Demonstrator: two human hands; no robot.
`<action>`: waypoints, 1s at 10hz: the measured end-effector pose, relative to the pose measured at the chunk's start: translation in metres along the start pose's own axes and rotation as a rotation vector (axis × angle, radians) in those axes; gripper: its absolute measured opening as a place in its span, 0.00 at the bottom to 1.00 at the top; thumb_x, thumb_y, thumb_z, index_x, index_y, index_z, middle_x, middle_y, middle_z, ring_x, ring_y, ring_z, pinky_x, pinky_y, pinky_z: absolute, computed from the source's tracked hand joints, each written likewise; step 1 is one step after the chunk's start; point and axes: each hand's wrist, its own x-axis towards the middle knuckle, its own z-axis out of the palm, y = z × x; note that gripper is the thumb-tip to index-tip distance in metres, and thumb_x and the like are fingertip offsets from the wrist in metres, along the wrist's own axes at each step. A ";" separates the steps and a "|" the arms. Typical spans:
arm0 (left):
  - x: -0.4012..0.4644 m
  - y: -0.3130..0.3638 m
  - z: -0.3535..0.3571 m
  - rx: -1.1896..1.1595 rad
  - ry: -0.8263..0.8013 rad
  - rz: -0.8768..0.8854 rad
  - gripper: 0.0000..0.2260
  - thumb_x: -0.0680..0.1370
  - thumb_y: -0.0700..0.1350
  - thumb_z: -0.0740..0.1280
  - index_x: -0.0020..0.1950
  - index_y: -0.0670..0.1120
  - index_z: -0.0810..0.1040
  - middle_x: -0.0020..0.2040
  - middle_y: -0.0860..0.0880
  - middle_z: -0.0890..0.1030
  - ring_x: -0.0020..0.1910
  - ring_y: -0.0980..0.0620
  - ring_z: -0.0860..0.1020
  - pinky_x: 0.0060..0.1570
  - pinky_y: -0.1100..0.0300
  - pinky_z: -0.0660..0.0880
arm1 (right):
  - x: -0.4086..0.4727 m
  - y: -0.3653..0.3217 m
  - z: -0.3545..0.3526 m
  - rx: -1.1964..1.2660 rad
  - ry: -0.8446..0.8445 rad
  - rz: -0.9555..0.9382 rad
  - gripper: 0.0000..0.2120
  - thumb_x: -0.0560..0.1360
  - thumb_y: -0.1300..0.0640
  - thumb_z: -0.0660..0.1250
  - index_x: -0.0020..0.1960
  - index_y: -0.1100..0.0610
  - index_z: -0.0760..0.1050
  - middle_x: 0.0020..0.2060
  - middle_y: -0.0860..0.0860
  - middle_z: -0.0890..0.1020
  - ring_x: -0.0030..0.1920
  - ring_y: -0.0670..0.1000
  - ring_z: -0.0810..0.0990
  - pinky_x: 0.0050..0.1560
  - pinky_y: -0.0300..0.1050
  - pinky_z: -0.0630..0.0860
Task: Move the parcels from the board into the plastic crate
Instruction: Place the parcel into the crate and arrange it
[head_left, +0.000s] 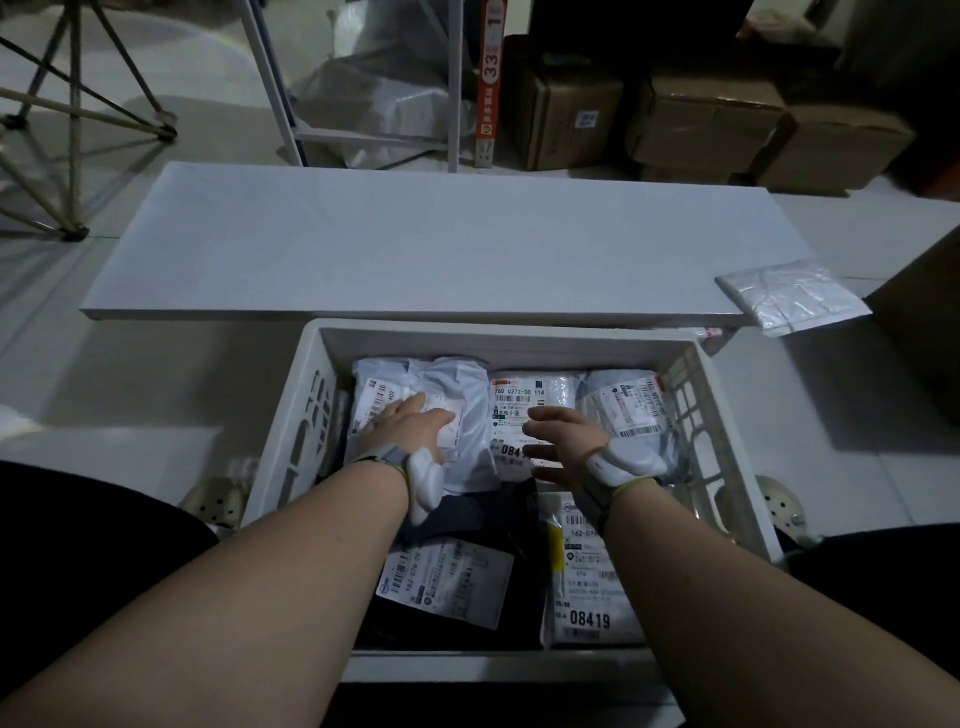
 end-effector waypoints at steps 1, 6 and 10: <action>0.003 0.000 -0.005 -0.016 -0.045 -0.029 0.32 0.74 0.57 0.60 0.76 0.56 0.55 0.79 0.50 0.47 0.77 0.44 0.48 0.74 0.47 0.50 | 0.000 0.000 -0.002 0.000 -0.004 0.008 0.08 0.77 0.63 0.65 0.54 0.54 0.76 0.48 0.52 0.79 0.45 0.52 0.77 0.42 0.45 0.75; -0.018 0.068 -0.037 -0.241 0.344 0.179 0.22 0.76 0.50 0.66 0.70 0.49 0.69 0.70 0.47 0.69 0.68 0.47 0.69 0.66 0.56 0.66 | 0.012 -0.030 -0.059 0.103 0.171 -0.080 0.10 0.76 0.63 0.64 0.58 0.58 0.74 0.43 0.56 0.80 0.37 0.53 0.79 0.36 0.44 0.76; 0.007 0.164 -0.091 -0.177 0.368 0.307 0.23 0.77 0.49 0.66 0.71 0.48 0.68 0.71 0.48 0.67 0.70 0.48 0.67 0.68 0.59 0.63 | 0.027 -0.103 -0.168 0.334 0.481 -0.144 0.21 0.79 0.62 0.59 0.71 0.64 0.63 0.68 0.58 0.71 0.66 0.59 0.73 0.47 0.46 0.75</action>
